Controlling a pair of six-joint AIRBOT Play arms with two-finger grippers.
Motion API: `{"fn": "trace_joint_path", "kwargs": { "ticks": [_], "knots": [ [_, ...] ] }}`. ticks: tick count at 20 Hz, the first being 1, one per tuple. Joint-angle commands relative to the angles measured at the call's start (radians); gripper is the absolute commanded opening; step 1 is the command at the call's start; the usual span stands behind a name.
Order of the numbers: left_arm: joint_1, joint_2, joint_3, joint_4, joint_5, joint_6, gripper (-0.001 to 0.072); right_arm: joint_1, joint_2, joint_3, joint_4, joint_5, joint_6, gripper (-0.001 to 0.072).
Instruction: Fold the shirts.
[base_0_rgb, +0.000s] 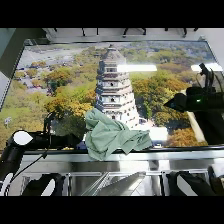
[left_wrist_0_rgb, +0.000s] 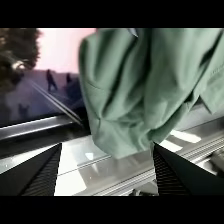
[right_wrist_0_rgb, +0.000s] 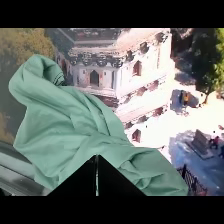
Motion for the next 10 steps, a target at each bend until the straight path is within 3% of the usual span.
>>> {"fn": "trace_joint_path", "kwargs": {
  "ticks": [1, 10],
  "knots": [
    [0.150, -0.130, -0.043, -0.089, 0.049, 0.164, 0.0608, 0.059, 0.001, -0.017, 0.031, -0.046, -0.001, 0.0036],
    [-0.153, -0.627, 0.189, -0.055, 0.092, 0.192, 0.0607, 0.101, 0.001, -0.017, 0.070, -0.071, -0.001, 0.0036]
  ]
}}
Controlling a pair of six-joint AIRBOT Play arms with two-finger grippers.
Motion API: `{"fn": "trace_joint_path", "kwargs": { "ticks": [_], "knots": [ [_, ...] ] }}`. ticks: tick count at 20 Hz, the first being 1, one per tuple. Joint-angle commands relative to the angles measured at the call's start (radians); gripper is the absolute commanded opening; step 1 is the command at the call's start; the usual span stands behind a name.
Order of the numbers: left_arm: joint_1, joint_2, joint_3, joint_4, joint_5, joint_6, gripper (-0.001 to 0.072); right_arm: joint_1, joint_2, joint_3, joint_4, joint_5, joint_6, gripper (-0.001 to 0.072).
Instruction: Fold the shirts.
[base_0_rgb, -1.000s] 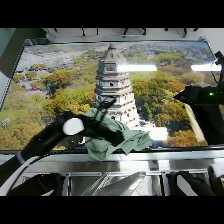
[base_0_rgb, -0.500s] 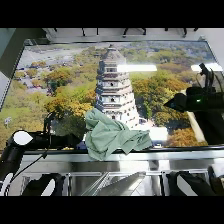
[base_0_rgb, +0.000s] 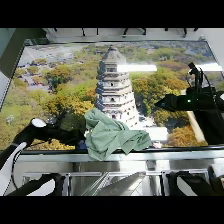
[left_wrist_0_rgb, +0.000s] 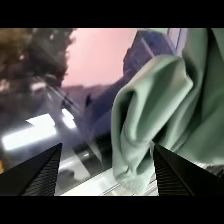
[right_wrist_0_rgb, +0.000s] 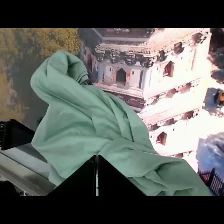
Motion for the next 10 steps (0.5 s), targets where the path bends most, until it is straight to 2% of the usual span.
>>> {"fn": "trace_joint_path", "kwargs": {
  "ticks": [1, 2, 3, 4, 5, 6, 8, 10],
  "knots": [
    [-0.123, -0.156, 0.085, 0.000, 0.014, 0.010, 0.0607, 0.008, 0.001, 0.000, 0.023, -0.005, 0.000, 0.0036],
    [-0.158, -0.180, 0.107, -0.001, 0.013, 0.010, 0.0607, 0.008, 0.001, 0.000, 0.023, -0.005, 0.000, 0.0036],
    [-0.188, -0.195, 0.123, 0.000, 0.013, 0.006, 0.0575, 0.008, 0.001, 0.000, 0.023, -0.005, 0.000, 0.0036],
    [-0.219, -0.201, 0.135, 0.000, 0.018, 0.006, 0.0370, 0.008, 0.001, 0.000, 0.022, -0.005, 0.000, 0.0036],
    [-0.243, -0.198, 0.143, 0.002, 0.023, 0.006, 0.0075, 0.008, 0.001, 0.000, 0.021, -0.005, -0.002, 0.0036],
    [-0.260, -0.184, 0.153, 0.004, 0.013, 0.006, 0.0017, 0.008, 0.000, 0.000, 0.010, 0.000, -0.005, 0.0036],
    [-0.265, -0.124, 0.174, 0.031, -0.032, 0.002, 0.0017, 0.008, -0.001, -0.024, -0.088, 0.021, -0.026, 0.0036],
    [-0.247, -0.039, 0.195, 0.095, -0.094, -0.041, 0.0017, 0.007, -0.001, -0.097, -0.198, 0.030, -0.011, 0.0047]
  ]
}}
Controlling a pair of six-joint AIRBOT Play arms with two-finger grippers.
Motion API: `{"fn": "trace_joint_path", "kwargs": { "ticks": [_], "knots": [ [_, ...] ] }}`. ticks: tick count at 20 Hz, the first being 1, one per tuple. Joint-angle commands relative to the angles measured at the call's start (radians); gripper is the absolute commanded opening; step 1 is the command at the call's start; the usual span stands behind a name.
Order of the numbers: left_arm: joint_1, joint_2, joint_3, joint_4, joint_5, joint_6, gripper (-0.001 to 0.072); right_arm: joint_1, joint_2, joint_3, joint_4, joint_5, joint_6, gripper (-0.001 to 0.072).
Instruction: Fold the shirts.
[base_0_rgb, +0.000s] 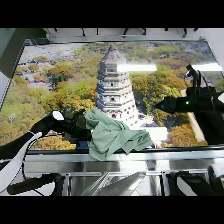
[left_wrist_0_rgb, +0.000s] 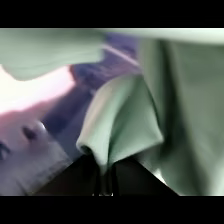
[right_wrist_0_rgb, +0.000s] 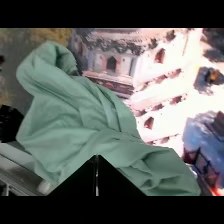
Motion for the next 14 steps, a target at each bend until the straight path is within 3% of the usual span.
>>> {"fn": "trace_joint_path", "kwargs": {
  "ticks": [1, 2, 3, 7, 11, 14],
  "knots": [
    [0.007, 0.113, 0.039, 0.085, -0.107, -0.061, 0.0017, 0.000, -0.001, -0.107, -0.151, 0.012, 0.002, 0.0162],
    [0.026, 0.157, 0.042, 0.112, -0.128, -0.086, 0.0017, 0.000, -0.001, -0.165, -0.154, -0.006, 0.002, 0.0540],
    [0.046, 0.198, 0.041, 0.130, -0.140, -0.100, 0.0017, 0.000, -0.001, -0.217, -0.153, -0.028, 0.002, 0.0698],
    [0.132, 0.322, 0.041, 0.135, -0.153, -0.137, 0.0017, 0.000, -0.008, -0.378, -0.103, -0.102, -0.017, 0.0697],
    [0.167, 0.351, 0.041, 0.135, -0.151, -0.137, 0.0017, 0.026, -0.125, -0.447, 0.219, -0.139, -0.233, 0.0697],
    [0.167, 0.315, 0.041, 0.134, -0.164, -0.137, 0.0017, 0.144, -0.240, -0.444, 0.347, -0.198, -0.329, 0.0697]
  ]
}}
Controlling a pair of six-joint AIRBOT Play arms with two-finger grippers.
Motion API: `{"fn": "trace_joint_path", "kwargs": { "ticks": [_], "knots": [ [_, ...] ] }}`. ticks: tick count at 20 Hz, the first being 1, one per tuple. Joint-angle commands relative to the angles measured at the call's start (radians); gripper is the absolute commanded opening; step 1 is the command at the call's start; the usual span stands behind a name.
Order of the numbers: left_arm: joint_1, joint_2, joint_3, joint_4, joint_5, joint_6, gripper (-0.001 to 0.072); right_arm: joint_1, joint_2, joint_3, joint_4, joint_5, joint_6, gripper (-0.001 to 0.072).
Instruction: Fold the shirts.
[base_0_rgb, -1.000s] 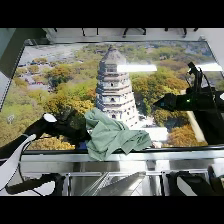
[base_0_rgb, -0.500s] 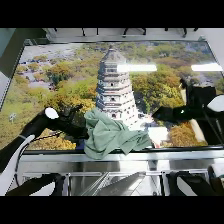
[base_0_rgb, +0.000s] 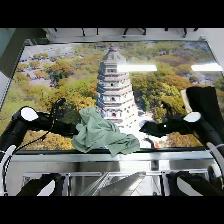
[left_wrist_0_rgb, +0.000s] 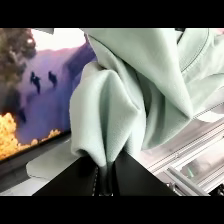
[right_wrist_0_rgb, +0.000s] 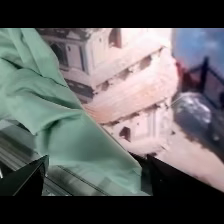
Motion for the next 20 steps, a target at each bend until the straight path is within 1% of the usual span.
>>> {"fn": "trace_joint_path", "kwargs": {
  "ticks": [1, 2, 4, 5, 6, 7, 9, 10, 13, 15, 17, 20],
  "knots": [
    [0.011, -0.031, 0.001, 0.003, -0.024, -0.006, 0.0017, 0.122, -0.127, -0.019, 0.198, -0.048, -0.151, 0.0697],
    [0.011, -0.052, 0.001, 0.003, -0.033, -0.006, 0.0017, 0.169, -0.163, -0.019, 0.214, -0.053, -0.169, 0.0697],
    [0.011, -0.098, 0.001, 0.003, -0.055, -0.006, 0.0017, 0.247, -0.212, -0.019, 0.216, -0.128, -0.169, 0.0693],
    [0.011, -0.116, 0.001, 0.003, -0.065, -0.006, 0.0017, 0.271, -0.220, -0.019, 0.217, -0.182, -0.168, 0.0624],
    [0.011, -0.128, 0.001, 0.003, -0.072, -0.006, 0.0017, 0.285, -0.218, -0.018, 0.223, -0.224, -0.169, 0.0323],
    [0.011, -0.132, 0.001, 0.003, -0.080, -0.006, 0.0017, 0.283, -0.211, -0.010, 0.231, -0.226, -0.169, 0.0034],
    [0.020, -0.116, 0.002, 0.004, -0.088, -0.006, 0.0017, 0.265, -0.163, 0.012, 0.238, -0.184, -0.159, 0.0034],
    [0.037, -0.092, 0.002, 0.005, -0.091, -0.005, 0.0017, 0.247, -0.116, 0.030, 0.234, -0.145, -0.137, 0.0033],
    [0.137, 0.023, 0.023, 0.003, -0.134, -0.011, 0.0017, 0.162, 0.083, 0.084, 0.206, -0.098, -0.028, 0.0033],
    [0.195, 0.112, 0.061, -0.011, -0.153, -0.113, 0.0017, 0.095, 0.235, 0.169, 0.122, -0.098, 0.079, 0.0032],
    [0.216, 0.191, 0.132, -0.056, -0.173, -0.202, 0.0017, 0.064, 0.337, 0.304, -0.019, -0.091, 0.179, 0.0032],
    [0.214, 0.259, 0.358, -0.066, -0.285, -0.289, 0.0017, 0.062, 0.406, 0.546, -0.218, -0.032, 0.283, 0.0032]
  ]
}}
